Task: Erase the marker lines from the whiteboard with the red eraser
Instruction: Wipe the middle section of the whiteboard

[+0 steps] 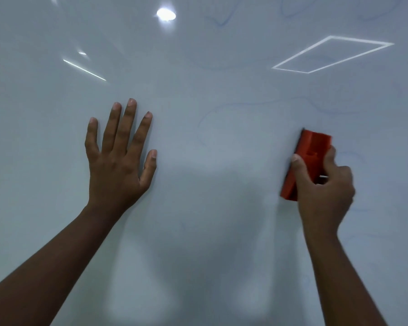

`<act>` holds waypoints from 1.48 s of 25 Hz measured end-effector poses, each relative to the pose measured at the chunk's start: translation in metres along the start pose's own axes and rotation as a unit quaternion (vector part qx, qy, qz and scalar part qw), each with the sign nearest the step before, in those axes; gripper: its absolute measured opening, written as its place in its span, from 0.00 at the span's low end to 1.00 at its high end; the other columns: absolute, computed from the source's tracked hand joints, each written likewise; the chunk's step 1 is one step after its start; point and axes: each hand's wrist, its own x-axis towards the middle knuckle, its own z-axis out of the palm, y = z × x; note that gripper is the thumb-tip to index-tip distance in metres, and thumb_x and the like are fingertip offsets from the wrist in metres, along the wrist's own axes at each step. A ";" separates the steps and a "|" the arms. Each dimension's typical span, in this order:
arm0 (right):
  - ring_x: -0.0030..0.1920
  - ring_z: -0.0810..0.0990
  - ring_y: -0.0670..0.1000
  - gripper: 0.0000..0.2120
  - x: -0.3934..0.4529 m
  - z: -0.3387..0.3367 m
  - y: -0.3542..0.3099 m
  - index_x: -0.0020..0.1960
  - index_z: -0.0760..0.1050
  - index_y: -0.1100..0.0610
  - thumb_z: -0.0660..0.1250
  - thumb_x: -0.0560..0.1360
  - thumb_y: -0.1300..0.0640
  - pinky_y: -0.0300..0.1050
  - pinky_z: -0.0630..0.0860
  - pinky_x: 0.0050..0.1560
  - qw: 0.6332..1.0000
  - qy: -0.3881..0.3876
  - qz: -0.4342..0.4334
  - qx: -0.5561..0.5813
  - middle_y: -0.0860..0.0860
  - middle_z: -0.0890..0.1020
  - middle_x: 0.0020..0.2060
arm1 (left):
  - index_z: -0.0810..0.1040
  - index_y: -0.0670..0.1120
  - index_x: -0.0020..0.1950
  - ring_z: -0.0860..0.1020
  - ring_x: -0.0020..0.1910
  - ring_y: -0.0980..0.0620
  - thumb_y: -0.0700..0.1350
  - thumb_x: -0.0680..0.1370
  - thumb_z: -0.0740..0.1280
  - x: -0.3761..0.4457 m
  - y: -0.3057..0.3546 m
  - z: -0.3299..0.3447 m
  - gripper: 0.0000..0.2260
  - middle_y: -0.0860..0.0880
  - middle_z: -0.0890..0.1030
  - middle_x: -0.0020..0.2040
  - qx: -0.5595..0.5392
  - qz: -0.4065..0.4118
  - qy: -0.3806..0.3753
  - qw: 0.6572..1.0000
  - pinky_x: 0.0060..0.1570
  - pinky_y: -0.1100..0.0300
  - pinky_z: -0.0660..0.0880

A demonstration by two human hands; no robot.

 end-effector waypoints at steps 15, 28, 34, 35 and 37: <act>0.43 0.74 0.57 0.32 -0.153 0.018 -0.020 0.70 0.74 0.43 0.75 0.67 0.40 0.50 0.73 0.38 0.888 -0.249 -0.376 -0.094 0.51 0.74 0.45 | 0.55 0.47 0.88 0.53 0.87 0.41 0.53 0.88 0.56 -0.003 -0.005 -0.003 0.28 0.42 0.55 0.87 -0.003 0.008 -0.015 1.000 0.83 0.35 0.50; 0.43 0.71 0.53 0.32 -0.154 0.018 -0.020 0.74 0.70 0.46 0.70 0.73 0.37 0.53 0.74 0.38 0.876 -0.263 -0.396 -0.080 0.51 0.72 0.46 | 0.66 0.45 0.84 0.56 0.86 0.41 0.53 0.86 0.60 0.008 -0.003 -0.013 0.26 0.41 0.59 0.86 -0.027 -0.011 0.009 1.000 0.81 0.34 0.53; 0.44 0.72 0.53 0.32 -0.077 0.024 -0.074 0.73 0.72 0.44 0.66 0.71 0.33 0.48 0.75 0.37 0.917 -0.178 -0.350 -0.072 0.49 0.72 0.46 | 0.60 0.47 0.86 0.52 0.87 0.41 0.56 0.87 0.57 0.067 -0.016 -0.014 0.29 0.42 0.54 0.87 -0.015 -0.008 0.022 1.000 0.81 0.33 0.49; 0.45 0.73 0.52 0.32 -0.057 0.024 -0.082 0.73 0.72 0.42 0.67 0.71 0.33 0.46 0.74 0.37 0.929 -0.161 -0.327 -0.068 0.49 0.71 0.45 | 0.59 0.47 0.87 0.52 0.87 0.42 0.55 0.87 0.56 0.074 -0.020 -0.013 0.29 0.43 0.54 0.87 -0.013 -0.014 0.023 1.000 0.81 0.33 0.49; 0.46 0.72 0.50 0.33 -0.021 0.020 -0.082 0.74 0.70 0.38 0.70 0.71 0.33 0.44 0.72 0.39 0.956 -0.141 -0.254 -0.046 0.47 0.70 0.45 | 0.57 0.48 0.87 0.52 0.87 0.43 0.55 0.87 0.56 0.077 -0.029 -0.011 0.29 0.43 0.53 0.88 -0.011 -0.020 0.027 0.999 0.82 0.33 0.48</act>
